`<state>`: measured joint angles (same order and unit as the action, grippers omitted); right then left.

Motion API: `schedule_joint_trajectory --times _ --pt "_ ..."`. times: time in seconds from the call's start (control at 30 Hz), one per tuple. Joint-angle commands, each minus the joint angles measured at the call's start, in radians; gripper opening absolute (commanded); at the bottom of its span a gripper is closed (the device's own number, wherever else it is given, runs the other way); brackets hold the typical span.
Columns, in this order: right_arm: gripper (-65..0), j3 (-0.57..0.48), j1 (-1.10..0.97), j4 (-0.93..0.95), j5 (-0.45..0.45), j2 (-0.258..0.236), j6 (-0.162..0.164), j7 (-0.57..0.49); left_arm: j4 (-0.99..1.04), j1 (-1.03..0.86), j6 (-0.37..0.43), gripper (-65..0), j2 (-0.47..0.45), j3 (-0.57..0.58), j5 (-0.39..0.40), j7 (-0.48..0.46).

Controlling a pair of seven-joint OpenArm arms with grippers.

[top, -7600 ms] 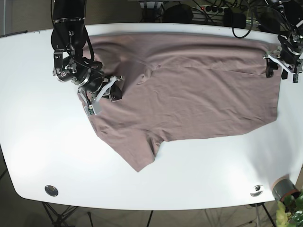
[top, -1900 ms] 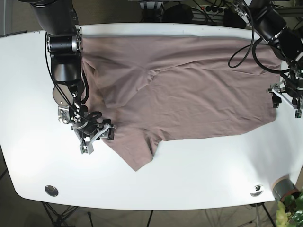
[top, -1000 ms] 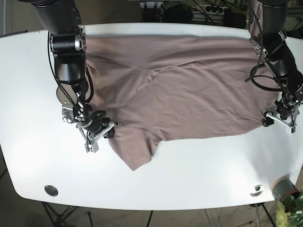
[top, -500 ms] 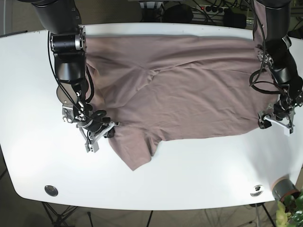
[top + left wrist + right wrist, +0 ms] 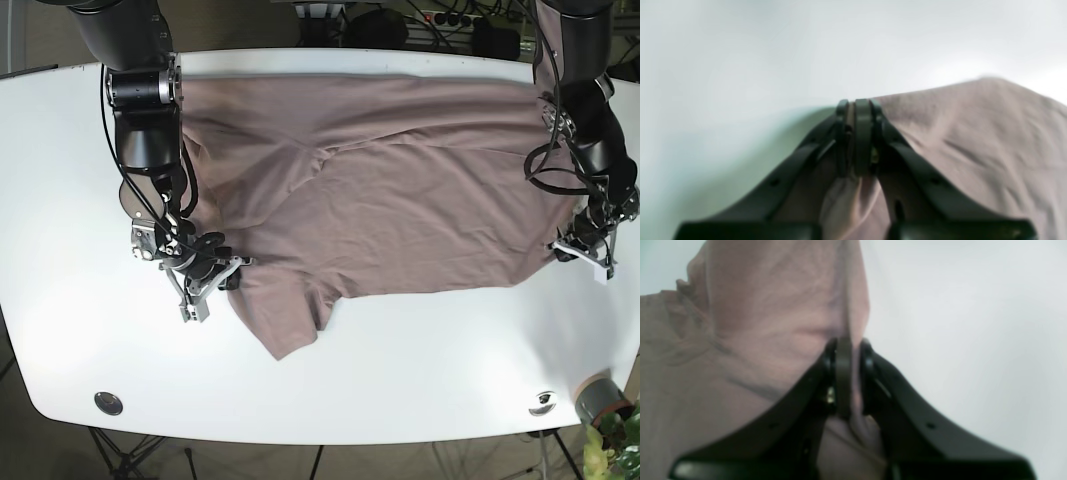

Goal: Fold the T-shirt properly
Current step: 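Grasp the shirt's side edge with the left gripper, right gripper pinching the sleeve, then lift the shirt edge with both grippers and fold it over lengthwise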

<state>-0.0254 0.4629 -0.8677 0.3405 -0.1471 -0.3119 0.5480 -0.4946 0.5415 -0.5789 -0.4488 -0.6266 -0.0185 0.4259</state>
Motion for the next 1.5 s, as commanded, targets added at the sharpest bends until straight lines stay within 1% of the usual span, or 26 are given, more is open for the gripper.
schedule_joint_trajectory --times 0.0,0.07,0.17,0.33,0.47,0.63,0.8,0.93,1.1,1.17,1.3,1.4,1.47 --pt "-62.8 0.002 0.026 -0.069 0.007 -0.009 -0.005 -0.016 -0.089 0.025 -0.051 -65.0 -0.014 -0.003 0.027 -0.019" --pt "-62.8 0.003 0.015 -0.100 0.006 -0.010 -0.003 -0.001 -0.132 0.007 -0.065 -65.0 0.003 -0.003 0.050 -0.002" --pt "-62.8 0.025 -0.002 -0.163 0.007 -0.033 -0.003 0.039 -0.232 -0.033 -0.072 -65.0 0.012 -0.003 0.108 0.044" --pt "-62.8 0.088 -0.056 -0.292 0.002 -0.038 -0.005 0.099 -0.388 -0.113 -0.072 -65.0 0.012 0.003 0.219 0.115" --pt "-62.8 0.140 -0.115 -0.420 0.006 -0.038 -0.007 0.168 -0.473 -0.160 -0.072 -65.0 0.014 0.004 0.271 0.146" --pt "-62.8 0.203 -0.204 -0.609 0.007 -0.039 -0.008 0.260 -0.550 -0.206 -0.074 -65.0 0.014 -0.002 0.314 0.189" --pt "-62.8 0.246 -0.310 -0.819 0.007 -0.039 -0.008 0.341 -0.634 -0.289 -0.074 -65.0 0.009 -0.002 0.369 0.195" --pt "-62.8 0.265 -0.396 -0.944 0.009 -0.036 -0.008 0.373 -0.694 -0.344 -0.074 -65.0 0.009 -0.002 0.391 0.195" --pt "-62.8 0.293 -0.514 -1.065 0.009 -0.033 -0.008 0.384 -0.751 -0.421 -0.074 -65.0 0.008 -0.008 0.426 0.195" --pt "-62.8 0.310 -0.570 -1.099 0.009 -0.032 -0.008 0.384 -0.760 -0.449 -0.074 -65.0 0.008 -0.039 0.432 0.195" --pt "-62.8 0.324 -0.657 -1.125 0.009 -0.029 -0.010 0.381 -0.758 -0.479 -0.074 -65.0 0.008 -0.075 0.430 0.195" --pt "-62.6 0.324 -0.703 -1.125 0.010 -0.029 -0.010 0.380 -0.760 -0.521 -0.076 -65.0 0.006 -0.082 0.430 0.195" --pt "-62.6 0.324 -0.721 -1.122 0.029 -0.029 -0.010 0.380 -0.760 -0.541 -0.076 -65.0 -0.003 -0.088 0.430 0.195"
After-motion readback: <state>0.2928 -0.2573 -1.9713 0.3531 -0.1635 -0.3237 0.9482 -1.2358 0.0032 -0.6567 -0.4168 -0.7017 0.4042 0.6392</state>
